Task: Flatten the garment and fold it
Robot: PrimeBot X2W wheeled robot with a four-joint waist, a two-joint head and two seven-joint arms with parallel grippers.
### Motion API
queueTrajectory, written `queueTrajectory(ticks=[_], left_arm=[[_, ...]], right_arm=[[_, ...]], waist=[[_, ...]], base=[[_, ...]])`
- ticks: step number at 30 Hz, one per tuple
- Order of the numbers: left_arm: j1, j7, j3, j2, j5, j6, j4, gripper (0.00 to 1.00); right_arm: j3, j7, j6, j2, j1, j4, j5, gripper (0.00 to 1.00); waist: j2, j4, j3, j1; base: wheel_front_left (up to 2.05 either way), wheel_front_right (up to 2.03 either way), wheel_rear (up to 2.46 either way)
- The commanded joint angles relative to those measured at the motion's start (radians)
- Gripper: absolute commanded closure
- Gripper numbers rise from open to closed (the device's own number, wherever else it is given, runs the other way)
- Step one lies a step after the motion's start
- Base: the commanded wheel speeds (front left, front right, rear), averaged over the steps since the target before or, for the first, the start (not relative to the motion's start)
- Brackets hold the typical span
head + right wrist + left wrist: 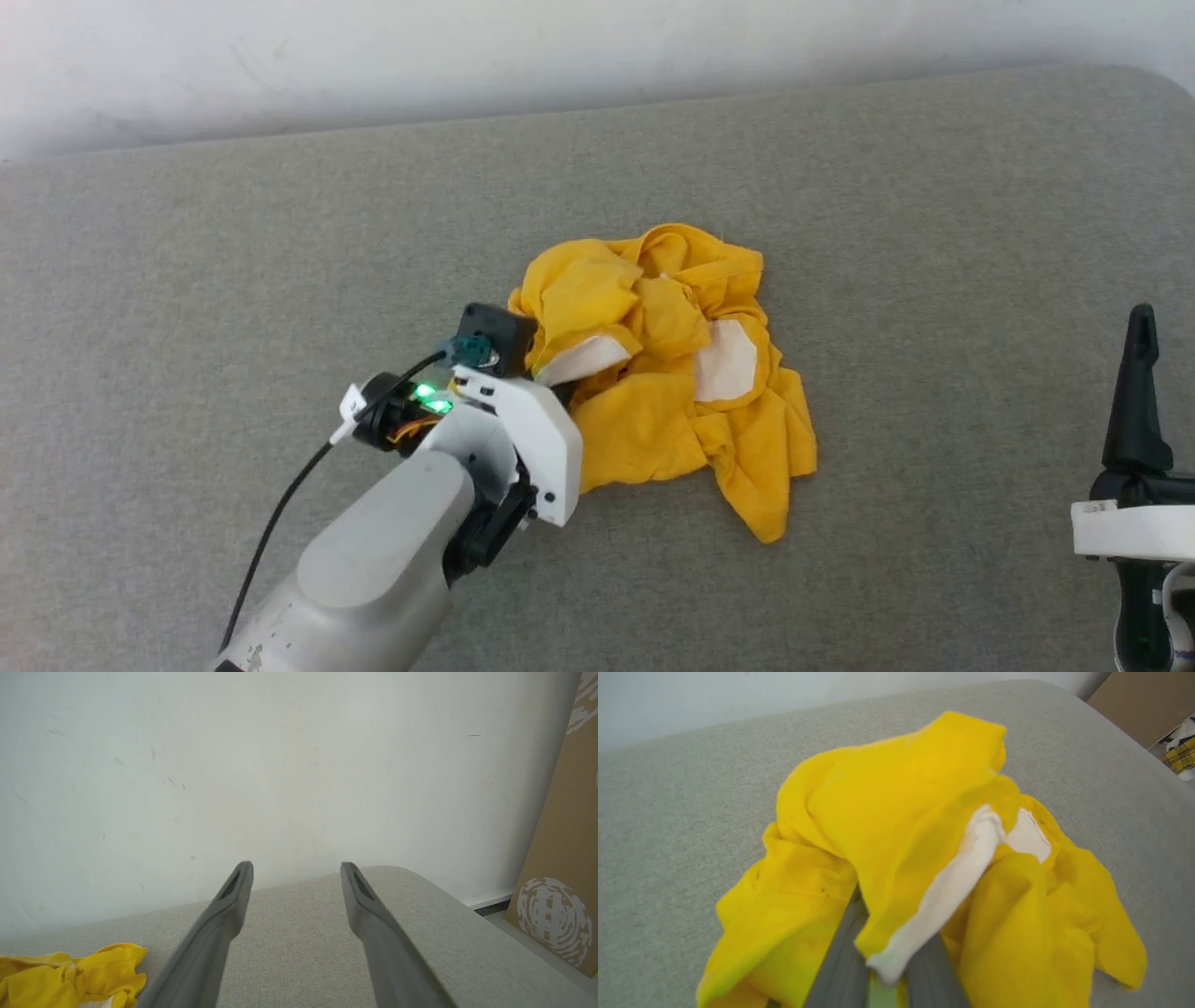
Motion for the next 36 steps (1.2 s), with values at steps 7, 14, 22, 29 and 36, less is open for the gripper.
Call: queueTrajectory(ticks=[7, 14, 22, 29, 36], left_arm=[[0.011, -0.097, 0.032, -0.029, -0.025, -0.014, 0.016, 0.00], [0.099, -0.255, 0.153, 0.052, -0.027, 0.089, -0.210, 0.00], [0.436, -0.385, 0.369, 0.224, 0.041, 0.289, -0.539, 0.00], [0.712, -0.390, 0.533, 0.204, 0.252, 0.334, -0.721, 0.00], [0.787, -0.390, 0.586, 0.076, 0.368, 0.225, -0.739, 0.00]], right_arm=[[0.005, -0.005, -0.001, 0.001, -0.004, -0.003, -0.021, 0.00], [0.020, -0.005, -0.001, 0.001, 0.019, 0.007, -0.023, 0.00], [0.047, -0.005, -0.001, 0.001, 0.059, 0.018, -0.020, 0.00], [0.058, -0.005, -0.001, 0.001, 0.083, 0.031, -0.020, 0.00], [0.079, -0.002, -0.001, 0.001, 0.105, 0.067, -0.026, 0.00]], waist=[[0.0000, 0.050, -0.016, -0.0002], [0.0000, 0.076, -0.056, -0.0002], [0.0000, 0.095, -0.077, -0.0002], [0.0000, 0.122, -0.075, -0.0002], [0.0000, 0.152, -0.081, -0.0002]], base=[[0.00, 0.00, 0.00], [0.00, 0.00, 0.00], [0.00, 0.00, 0.00], [0.00, 0.00, 0.00], [0.00, 0.00, 0.00]])
